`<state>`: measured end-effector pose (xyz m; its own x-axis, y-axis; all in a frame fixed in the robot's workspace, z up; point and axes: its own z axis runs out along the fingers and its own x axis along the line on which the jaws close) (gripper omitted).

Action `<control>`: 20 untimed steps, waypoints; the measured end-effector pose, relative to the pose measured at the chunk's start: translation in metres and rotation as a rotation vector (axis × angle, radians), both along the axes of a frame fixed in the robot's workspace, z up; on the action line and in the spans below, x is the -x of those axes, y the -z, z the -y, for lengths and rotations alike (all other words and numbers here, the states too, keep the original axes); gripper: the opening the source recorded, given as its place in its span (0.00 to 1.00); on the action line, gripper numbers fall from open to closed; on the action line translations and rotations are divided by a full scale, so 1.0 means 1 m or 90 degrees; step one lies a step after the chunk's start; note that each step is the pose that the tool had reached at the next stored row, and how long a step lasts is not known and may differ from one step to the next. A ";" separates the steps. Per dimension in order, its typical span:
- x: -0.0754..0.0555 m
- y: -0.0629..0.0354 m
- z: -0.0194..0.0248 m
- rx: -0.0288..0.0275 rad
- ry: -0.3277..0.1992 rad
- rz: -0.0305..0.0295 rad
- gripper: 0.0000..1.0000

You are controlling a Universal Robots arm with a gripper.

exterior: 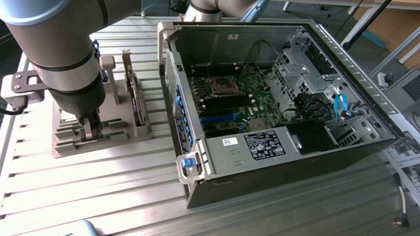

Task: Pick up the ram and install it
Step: 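Pick up the ram and move it above insertion slot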

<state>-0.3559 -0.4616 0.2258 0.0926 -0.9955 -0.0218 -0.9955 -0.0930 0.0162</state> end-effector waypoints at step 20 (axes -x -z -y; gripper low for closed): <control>0.000 0.0085 -0.0003 0.0000 0.000 -0.0001 0.24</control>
